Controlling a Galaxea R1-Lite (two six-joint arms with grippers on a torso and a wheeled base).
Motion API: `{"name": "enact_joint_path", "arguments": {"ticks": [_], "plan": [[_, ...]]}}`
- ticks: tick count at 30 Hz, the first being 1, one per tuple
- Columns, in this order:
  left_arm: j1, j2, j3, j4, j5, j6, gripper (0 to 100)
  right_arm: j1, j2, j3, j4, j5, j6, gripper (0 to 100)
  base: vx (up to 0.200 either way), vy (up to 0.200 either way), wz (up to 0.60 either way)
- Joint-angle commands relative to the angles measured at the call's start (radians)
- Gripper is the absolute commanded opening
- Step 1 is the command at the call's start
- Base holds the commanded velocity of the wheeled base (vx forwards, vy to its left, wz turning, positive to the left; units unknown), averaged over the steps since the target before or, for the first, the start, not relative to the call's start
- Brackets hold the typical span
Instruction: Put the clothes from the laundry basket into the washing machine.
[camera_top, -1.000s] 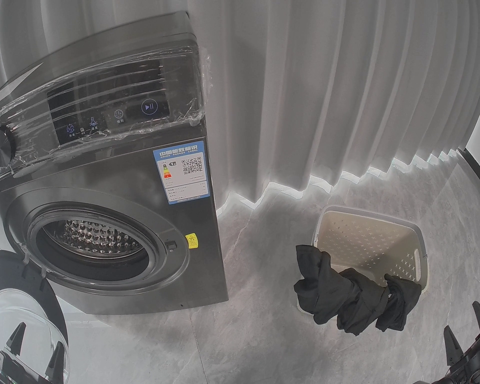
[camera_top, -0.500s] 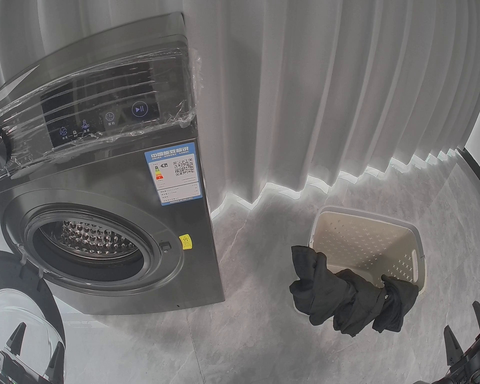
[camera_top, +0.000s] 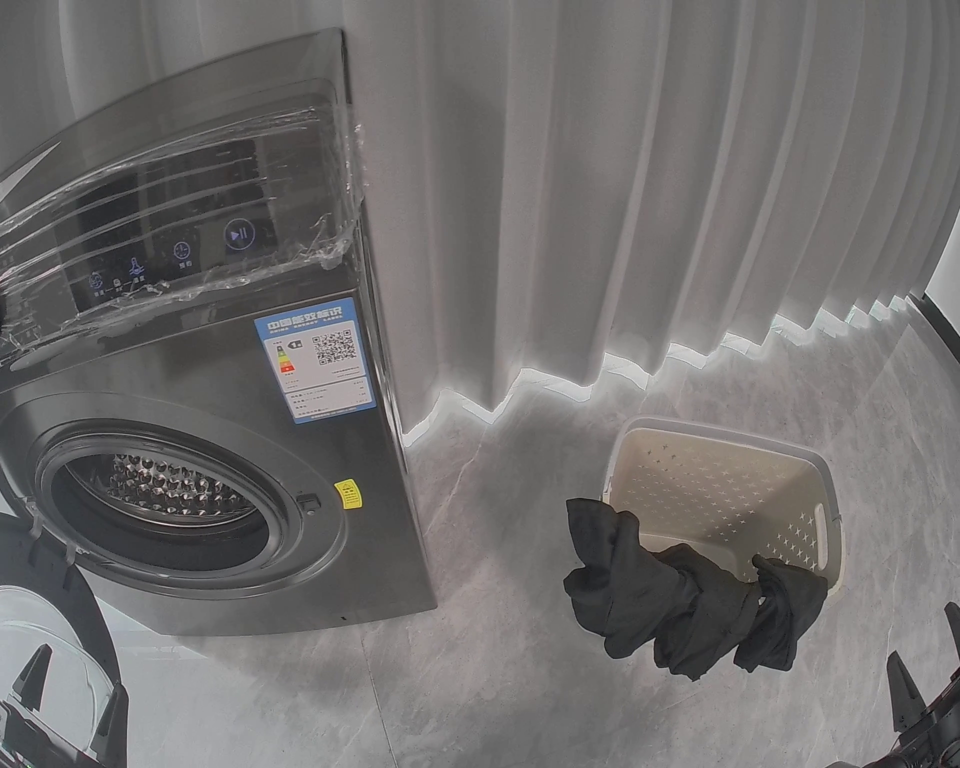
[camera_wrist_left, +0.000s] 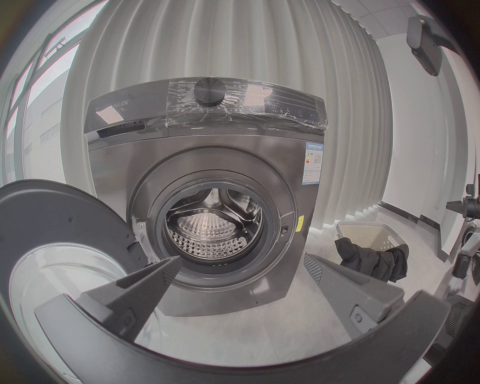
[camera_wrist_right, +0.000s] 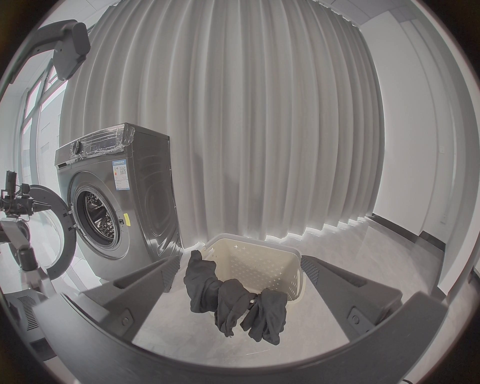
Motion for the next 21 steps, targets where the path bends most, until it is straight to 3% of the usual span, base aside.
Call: {"name": "enact_joint_path", "arguments": {"ticks": [1,18,21], "plan": [[0.001,-0.015,0.016,0.000,0.000,0.000,100,0.001,-0.016,0.018,0.000,0.000,0.001,100,0.000,0.000,0.00],[0.001,-0.015,0.018,0.000,0.000,-0.002,100,0.001,-0.016,0.018,0.000,0.000,-0.001,100,0.000,0.000,0.00],[0.001,-0.015,0.018,0.000,0.000,-0.002,100,0.001,-0.016,0.018,-0.001,0.000,0.001,100,0.000,0.000,-0.60]]}}
